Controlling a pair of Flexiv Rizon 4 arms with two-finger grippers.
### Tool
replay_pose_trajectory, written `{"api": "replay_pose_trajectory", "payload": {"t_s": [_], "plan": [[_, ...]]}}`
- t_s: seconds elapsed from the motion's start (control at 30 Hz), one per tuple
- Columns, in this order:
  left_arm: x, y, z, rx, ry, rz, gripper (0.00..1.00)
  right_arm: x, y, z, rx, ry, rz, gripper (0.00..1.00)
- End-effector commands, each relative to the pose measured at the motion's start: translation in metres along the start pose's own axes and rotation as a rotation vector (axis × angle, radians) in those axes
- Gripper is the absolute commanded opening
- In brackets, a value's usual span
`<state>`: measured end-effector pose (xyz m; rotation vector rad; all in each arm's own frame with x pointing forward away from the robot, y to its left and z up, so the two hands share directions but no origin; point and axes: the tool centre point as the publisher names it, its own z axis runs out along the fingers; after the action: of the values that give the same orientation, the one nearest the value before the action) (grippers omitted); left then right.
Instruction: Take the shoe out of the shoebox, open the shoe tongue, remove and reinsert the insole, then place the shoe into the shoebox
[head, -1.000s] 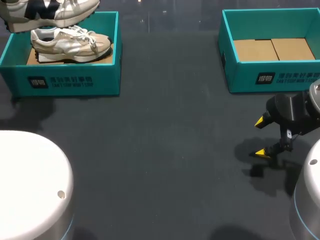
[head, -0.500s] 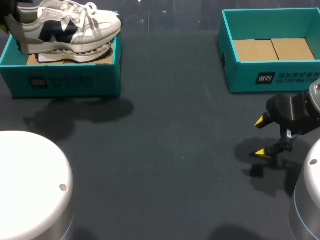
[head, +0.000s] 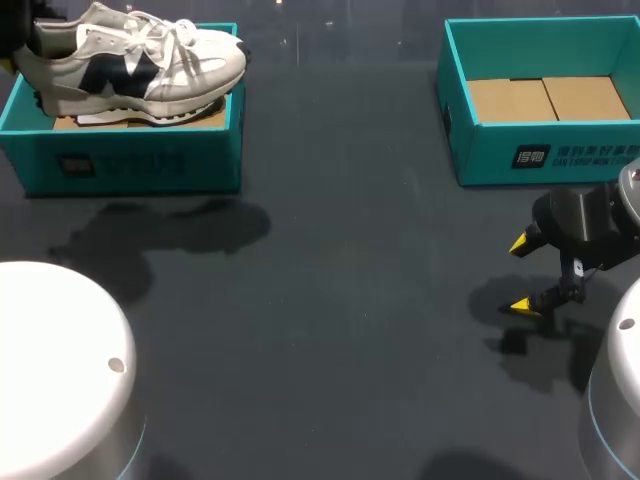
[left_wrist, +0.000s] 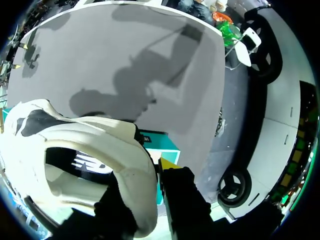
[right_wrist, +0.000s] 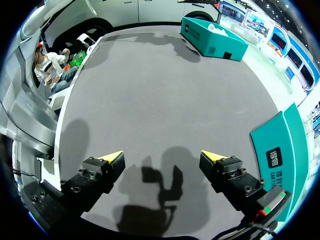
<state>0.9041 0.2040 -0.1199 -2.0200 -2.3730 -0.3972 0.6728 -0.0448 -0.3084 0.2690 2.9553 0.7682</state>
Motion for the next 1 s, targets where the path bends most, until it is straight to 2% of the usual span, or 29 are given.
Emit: {"api": "replay_pose_trajectory", "payload": {"t_s": [0.03,0.3,0.47,0.87,1.0], "plan": [[-0.013,-0.049,-0.012,-0.068,-0.014,0.022,0.00,0.001,0.000,0.000,0.001,-0.002,-0.001,1.00],[-0.050,-0.109,-0.012,-0.070,-0.006,0.081,0.00,0.001,0.000,0.000,0.001,-0.002,-0.001,1.00],[-0.075,-0.144,-0.009,-0.002,-0.047,0.149,0.00,0.001,0.000,0.000,0.001,-0.002,-0.001,1.00],[-0.075,-0.144,-0.009,-0.002,-0.047,0.149,0.00,0.001,0.000,0.000,0.001,-0.002,-0.001,1.00],[-0.092,-0.176,-0.008,-0.031,-0.026,0.172,0.00,0.001,0.000,0.000,0.001,-0.002,-0.001,1.00]]}}
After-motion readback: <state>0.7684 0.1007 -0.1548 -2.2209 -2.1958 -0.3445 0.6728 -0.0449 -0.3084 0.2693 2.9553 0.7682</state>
